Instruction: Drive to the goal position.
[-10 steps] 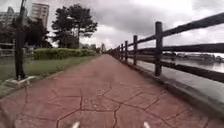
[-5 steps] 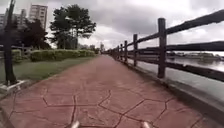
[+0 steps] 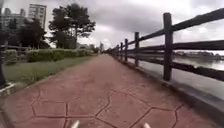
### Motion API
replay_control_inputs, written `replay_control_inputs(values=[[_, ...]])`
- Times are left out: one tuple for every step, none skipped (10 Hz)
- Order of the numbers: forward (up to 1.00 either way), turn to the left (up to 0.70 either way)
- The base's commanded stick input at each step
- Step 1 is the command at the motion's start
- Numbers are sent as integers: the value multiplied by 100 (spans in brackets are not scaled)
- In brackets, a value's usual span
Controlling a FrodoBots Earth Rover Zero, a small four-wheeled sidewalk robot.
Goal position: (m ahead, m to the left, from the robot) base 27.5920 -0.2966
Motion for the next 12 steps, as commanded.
replay_control_inputs(values=[[50,0],[50,0],[50,0],[50,0],[50,0],[50,0],[50,0],[50,0],[50,0],[50,0],[50,0],[50,0]])
